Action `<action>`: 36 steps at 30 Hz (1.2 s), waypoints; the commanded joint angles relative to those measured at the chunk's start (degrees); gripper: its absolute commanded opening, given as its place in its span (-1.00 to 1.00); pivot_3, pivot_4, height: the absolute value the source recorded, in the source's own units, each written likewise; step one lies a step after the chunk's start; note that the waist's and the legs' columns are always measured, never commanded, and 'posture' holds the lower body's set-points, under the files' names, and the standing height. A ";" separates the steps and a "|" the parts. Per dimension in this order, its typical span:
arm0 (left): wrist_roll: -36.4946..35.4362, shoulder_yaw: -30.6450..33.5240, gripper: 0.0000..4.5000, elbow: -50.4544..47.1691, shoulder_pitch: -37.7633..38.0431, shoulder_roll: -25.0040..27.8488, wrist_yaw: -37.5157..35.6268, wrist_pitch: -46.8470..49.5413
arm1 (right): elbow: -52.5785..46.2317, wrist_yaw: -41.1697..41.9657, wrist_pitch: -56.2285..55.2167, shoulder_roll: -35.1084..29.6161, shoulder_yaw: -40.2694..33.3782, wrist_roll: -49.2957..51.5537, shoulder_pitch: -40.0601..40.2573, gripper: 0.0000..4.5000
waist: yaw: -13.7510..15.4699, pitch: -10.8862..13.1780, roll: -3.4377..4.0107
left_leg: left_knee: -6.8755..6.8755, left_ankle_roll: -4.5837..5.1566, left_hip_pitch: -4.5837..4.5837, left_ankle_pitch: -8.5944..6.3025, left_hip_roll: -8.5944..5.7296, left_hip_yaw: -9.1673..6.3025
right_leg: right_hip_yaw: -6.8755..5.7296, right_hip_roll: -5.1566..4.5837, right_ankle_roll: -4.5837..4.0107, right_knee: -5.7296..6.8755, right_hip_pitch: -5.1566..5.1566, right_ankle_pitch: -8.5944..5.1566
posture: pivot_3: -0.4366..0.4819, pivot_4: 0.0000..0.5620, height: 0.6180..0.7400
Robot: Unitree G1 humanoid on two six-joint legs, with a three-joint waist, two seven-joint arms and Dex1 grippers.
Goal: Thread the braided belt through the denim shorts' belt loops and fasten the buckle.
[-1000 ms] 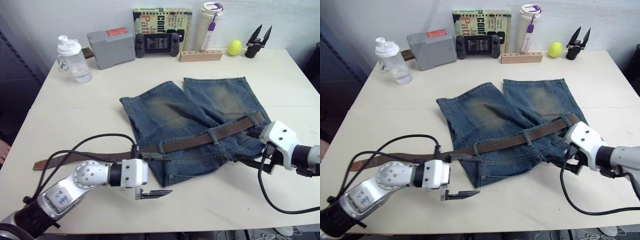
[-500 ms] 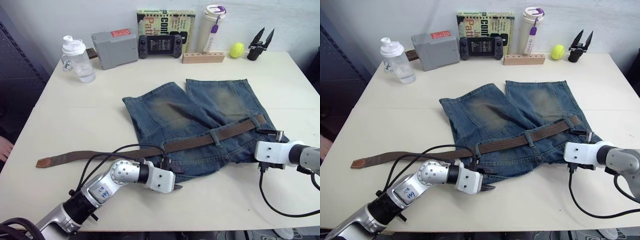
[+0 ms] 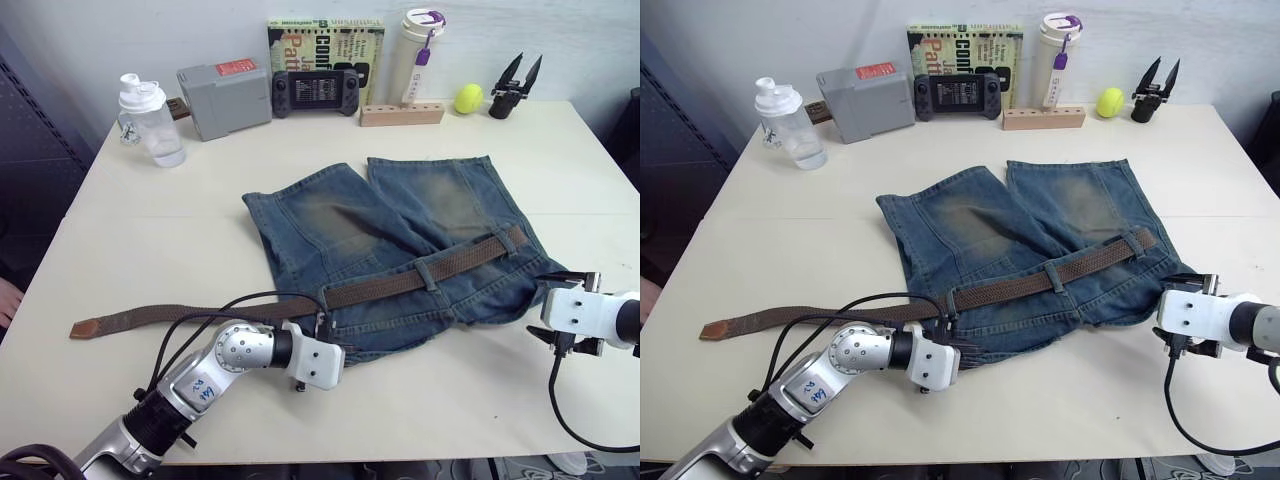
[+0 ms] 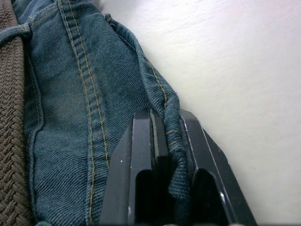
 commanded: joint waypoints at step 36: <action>-4.97 9.77 -0.99 25.88 -0.94 13.45 -17.71 -24.30 | -25.36 -1.18 25.29 18.36 17.23 -2.78 -5.67 -1.00 | -1.54 -0.54 0.03 | -0.06 -0.12 0.04 -0.04 0.45 0.09 | 0.10 0.31 -0.32 0.21 -0.30 -0.05 | -0.05 -0.47 0.85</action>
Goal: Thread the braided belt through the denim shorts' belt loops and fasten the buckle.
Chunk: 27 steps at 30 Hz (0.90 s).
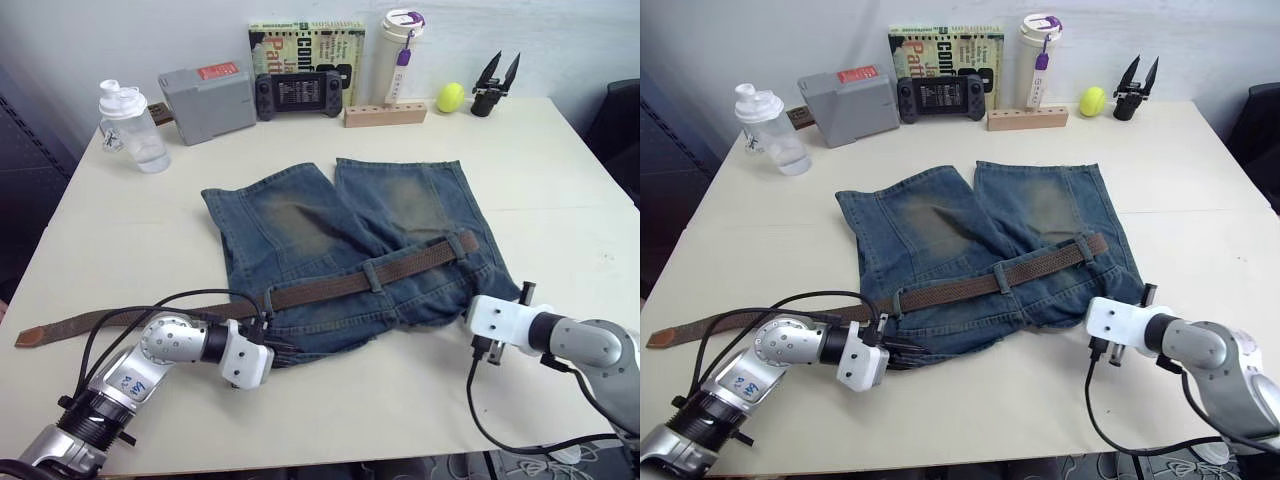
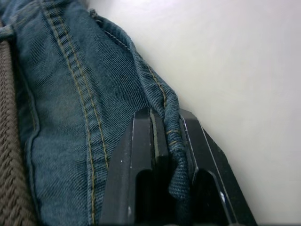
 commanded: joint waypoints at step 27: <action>19.63 0.59 -0.77 43.14 -19.61 0.54 14.70 -20.83 | 13.59 -8.19 2.30 5.44 12.89 -10.87 -16.64 -1.00 | -1.25 -1.08 0.21 | -0.13 -0.04 0.71 0.07 0.00 -0.03 | -0.04 -0.08 -0.16 -0.03 0.65 0.05 | -0.05 -0.47 0.85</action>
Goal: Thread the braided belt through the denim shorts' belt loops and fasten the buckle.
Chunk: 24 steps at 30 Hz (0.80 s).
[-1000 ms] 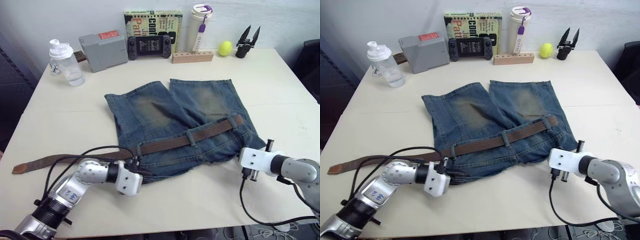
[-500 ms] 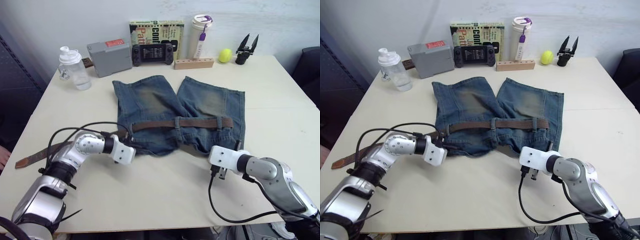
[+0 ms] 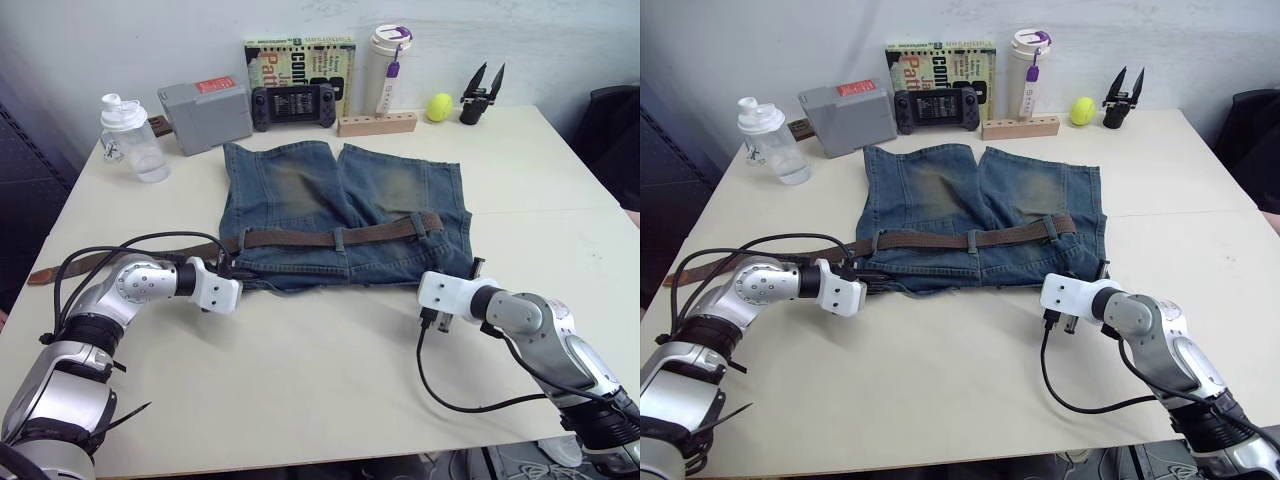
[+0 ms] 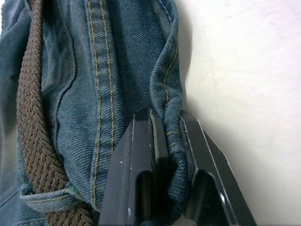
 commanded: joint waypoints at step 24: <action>-34.52 16.29 0.89 -19.19 0.45 4.22 -23.40 58.56 | 18.51 3.54 34.17 4.10 -17.53 27.68 -32.09 0.94 | 0.17 1.38 0.28 | 0.18 -0.04 -1.15 0.01 -0.18 0.18 | -0.14 0.06 0.03 0.16 -0.95 0.01 | -0.05 -0.47 0.85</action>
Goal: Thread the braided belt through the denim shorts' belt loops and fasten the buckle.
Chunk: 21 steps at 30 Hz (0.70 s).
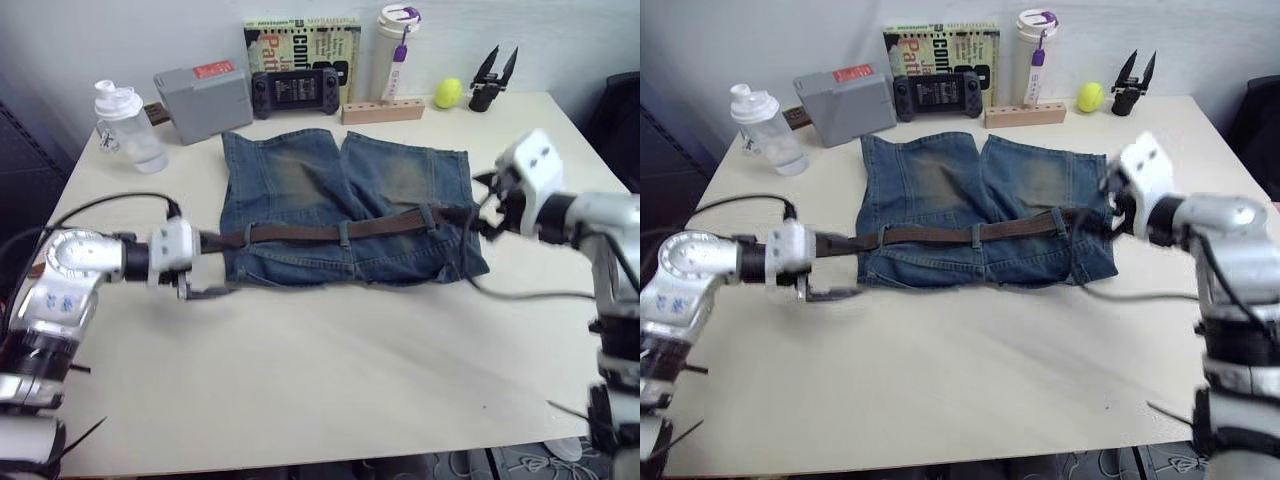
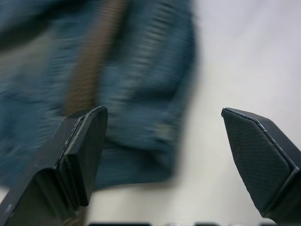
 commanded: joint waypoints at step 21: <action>12.03 2.75 0.89 46.15 -25.71 -15.46 -3.05 -3.41 | 29.15 2.34 -3.45 4.45 8.54 -1.12 -8.83 -0.64 | -1.61 0.07 -0.16 | 0.27 0.10 -0.90 0.06 -0.47 -0.09 | -0.06 -0.24 0.16 0.46 -0.93 0.05 | -0.05 -0.47 0.85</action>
